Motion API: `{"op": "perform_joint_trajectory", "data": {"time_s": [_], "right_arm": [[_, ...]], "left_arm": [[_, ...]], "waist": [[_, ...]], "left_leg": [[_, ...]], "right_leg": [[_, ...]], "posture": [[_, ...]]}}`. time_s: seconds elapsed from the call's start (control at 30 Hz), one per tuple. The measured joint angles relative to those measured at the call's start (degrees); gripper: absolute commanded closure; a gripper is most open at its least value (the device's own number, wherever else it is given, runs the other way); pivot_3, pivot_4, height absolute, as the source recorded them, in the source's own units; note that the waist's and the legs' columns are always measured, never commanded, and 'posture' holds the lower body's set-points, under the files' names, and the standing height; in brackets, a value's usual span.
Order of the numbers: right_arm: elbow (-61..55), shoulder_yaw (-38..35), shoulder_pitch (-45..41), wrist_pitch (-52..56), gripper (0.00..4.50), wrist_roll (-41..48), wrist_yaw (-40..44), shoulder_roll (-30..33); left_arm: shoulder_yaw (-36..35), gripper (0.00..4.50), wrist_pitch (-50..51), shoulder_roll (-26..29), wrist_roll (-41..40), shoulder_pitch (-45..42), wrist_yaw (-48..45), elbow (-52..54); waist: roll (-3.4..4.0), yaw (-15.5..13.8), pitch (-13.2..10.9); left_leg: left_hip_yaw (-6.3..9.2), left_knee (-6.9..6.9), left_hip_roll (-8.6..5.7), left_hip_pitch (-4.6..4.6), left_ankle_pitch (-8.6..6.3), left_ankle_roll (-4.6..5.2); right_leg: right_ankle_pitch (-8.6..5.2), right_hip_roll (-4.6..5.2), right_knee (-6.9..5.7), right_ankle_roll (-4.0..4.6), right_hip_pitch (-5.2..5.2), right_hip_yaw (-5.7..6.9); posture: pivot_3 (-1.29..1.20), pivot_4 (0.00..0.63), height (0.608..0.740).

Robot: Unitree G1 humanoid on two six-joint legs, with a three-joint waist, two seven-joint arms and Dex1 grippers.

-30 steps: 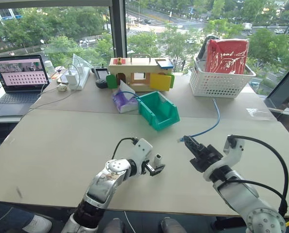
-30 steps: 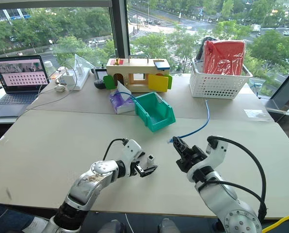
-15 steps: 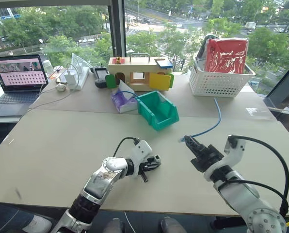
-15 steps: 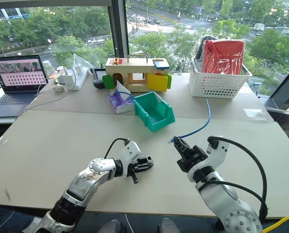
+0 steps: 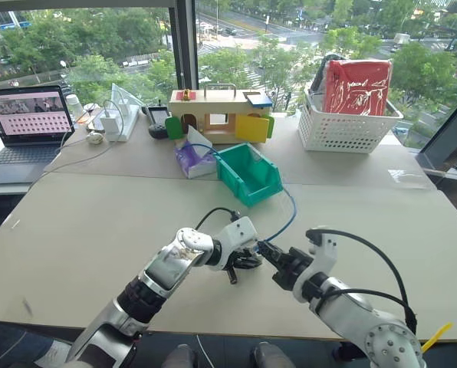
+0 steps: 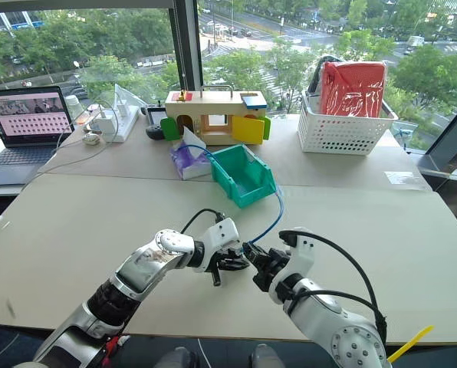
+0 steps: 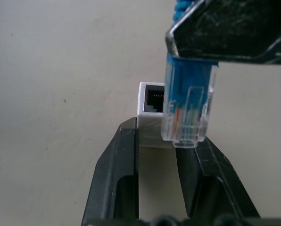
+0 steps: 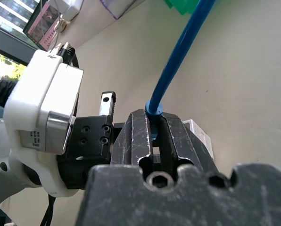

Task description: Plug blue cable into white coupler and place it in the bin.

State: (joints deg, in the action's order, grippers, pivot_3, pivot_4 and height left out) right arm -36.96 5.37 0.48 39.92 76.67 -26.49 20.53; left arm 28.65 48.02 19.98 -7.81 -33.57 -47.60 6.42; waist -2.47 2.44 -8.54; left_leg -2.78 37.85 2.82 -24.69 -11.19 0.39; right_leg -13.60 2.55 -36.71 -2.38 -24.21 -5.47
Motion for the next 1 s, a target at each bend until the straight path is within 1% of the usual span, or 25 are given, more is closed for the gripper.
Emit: {"op": "perform_joint_trajectory", "data": {"time_s": [0.33, 0.47, 0.77, 1.0], "right_arm": [[0.5, -0.4, 0.0, 1.0, 4.50, -1.2, -0.8, 0.1], [0.6, -1.9, 0.0, 0.7, 4.50, -2.9, -0.7, -0.9], [0.6, -2.1, 0.1, 0.9, 4.50, -4.2, -0.6, -1.9], [0.6, -2.1, 0.6, 1.8, 4.50, -4.4, -1.3, -2.1]], "left_arm": [[1.2, 3.88, 2.1, 0.1, 0.6, -1.4, 0.8, 0.5], [1.2, 3.88, 2.2, 0.1, 0.6, -1.4, 0.8, 0.5], [1.2, 3.88, 2.5, 0.1, 0.5, -1.5, 0.8, 0.5], [0.0, 3.88, 6.8, -0.6, -1.4, -2.0, 1.4, 0.9]], "waist": [[0.00, 0.0, 0.0], [0.00, 0.0, 0.0], [0.00, 0.0, 0.0], [0.00, 0.1, 0.0]], "left_leg": [[0.01, 0.00, 0.00, 0.00, 0.00, 0.00], [0.01, 0.00, 0.00, 0.01, 0.00, 0.00], [0.01, 0.00, 0.00, 0.01, 0.00, 0.00], [0.02, 0.00, 0.00, 0.01, 0.00, 0.00]], "right_leg": [[0.00, 0.00, 0.00, -0.01, 0.00, 0.00], [-0.01, 0.00, 0.00, -0.01, 0.01, 0.00], [-0.01, 0.00, 0.00, -0.01, 0.00, 0.00], [-0.01, -0.01, -0.01, -0.02, 0.00, 0.00]], "posture": [[0.00, 0.150, 0.737], [0.00, 0.150, 0.737], [0.00, 0.150, 0.737], [0.00, 0.150, 0.737]]}}
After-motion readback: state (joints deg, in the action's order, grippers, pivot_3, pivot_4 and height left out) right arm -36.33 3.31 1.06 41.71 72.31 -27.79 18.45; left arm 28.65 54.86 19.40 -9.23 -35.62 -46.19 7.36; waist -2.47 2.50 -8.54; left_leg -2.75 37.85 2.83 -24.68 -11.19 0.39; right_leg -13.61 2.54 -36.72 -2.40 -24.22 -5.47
